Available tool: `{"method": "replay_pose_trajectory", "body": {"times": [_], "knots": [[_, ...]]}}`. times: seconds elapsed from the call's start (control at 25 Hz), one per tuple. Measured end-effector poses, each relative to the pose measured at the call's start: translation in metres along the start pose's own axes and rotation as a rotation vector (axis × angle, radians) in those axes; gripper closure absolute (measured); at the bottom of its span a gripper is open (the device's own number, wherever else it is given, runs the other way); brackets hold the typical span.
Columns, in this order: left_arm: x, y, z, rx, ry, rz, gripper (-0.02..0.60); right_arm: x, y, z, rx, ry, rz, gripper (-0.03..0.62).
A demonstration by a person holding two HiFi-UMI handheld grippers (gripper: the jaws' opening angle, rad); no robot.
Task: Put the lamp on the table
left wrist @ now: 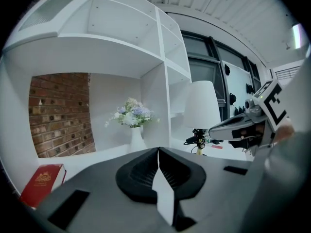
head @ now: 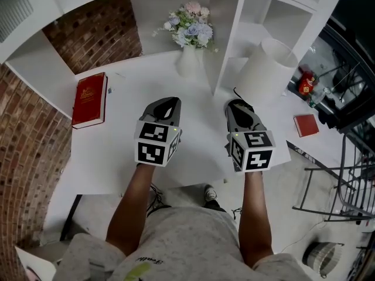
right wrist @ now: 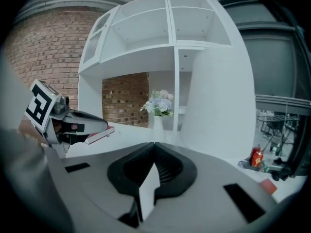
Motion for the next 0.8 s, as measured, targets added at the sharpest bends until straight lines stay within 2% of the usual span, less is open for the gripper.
{"method": "replay_pose_trajectory", "body": {"times": [0.8], "knots": [[0.012, 0.013, 0.001, -0.026, 0.057, -0.006, 0.578, 0.004, 0.003, 0.006, 0.020, 0.019, 0.006, 0.589]]}}
Point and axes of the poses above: the fingertips, and each gripper's own axes: y forward along the fingers, x to its right, z out of its top, the point moved 1 cm from there along -y, backward along the fingers, and after that the axes turned 8 degrees about -x, right-handed, at the moved point
